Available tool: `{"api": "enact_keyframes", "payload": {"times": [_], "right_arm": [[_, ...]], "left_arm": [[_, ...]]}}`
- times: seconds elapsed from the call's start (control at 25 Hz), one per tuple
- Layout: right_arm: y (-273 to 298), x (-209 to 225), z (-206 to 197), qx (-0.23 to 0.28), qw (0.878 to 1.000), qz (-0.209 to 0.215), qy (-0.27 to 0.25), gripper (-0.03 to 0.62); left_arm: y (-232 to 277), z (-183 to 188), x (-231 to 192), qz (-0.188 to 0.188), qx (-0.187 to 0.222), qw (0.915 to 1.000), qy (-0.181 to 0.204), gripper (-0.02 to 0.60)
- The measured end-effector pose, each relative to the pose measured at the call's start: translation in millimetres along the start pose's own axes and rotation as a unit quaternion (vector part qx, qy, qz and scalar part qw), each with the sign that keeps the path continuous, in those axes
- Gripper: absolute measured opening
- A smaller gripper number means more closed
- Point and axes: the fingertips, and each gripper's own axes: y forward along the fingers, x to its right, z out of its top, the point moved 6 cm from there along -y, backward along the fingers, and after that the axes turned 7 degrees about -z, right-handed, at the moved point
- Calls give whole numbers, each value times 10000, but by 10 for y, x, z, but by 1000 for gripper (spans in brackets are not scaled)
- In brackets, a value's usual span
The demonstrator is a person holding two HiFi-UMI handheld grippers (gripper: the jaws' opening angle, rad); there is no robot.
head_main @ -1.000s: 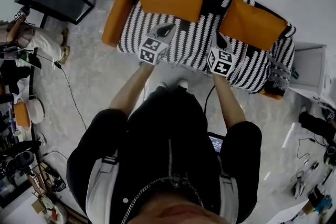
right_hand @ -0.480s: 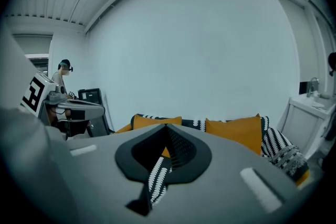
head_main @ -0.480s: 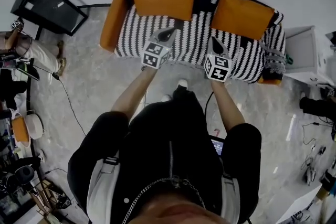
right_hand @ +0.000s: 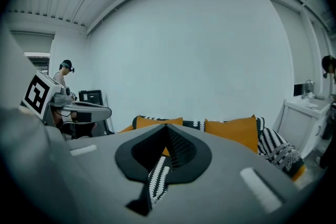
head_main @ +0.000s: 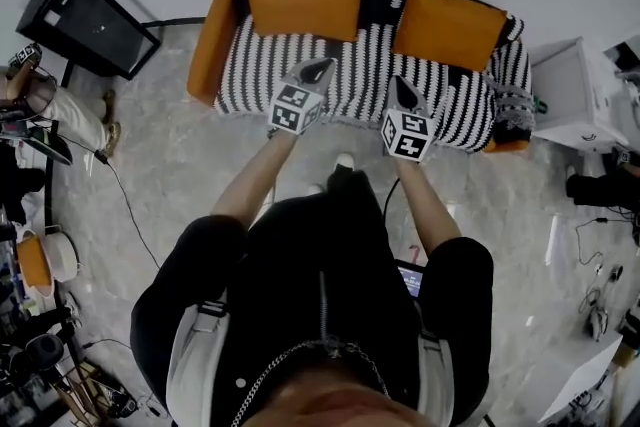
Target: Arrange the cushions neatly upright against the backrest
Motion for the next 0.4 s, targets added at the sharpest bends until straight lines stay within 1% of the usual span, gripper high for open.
{"api": "enact_keyframes", "payload": {"times": [0.2, 0.4], "right_arm": [[-29, -24, 62, 47, 10000, 0, -64, 2], [-23, -45, 105, 79, 9999, 34, -60, 2]], "left_arm": [[-70, 24, 8, -48, 42, 10000, 10, 11], [-100, -10, -9, -53, -5, 10000, -24, 11]]}}
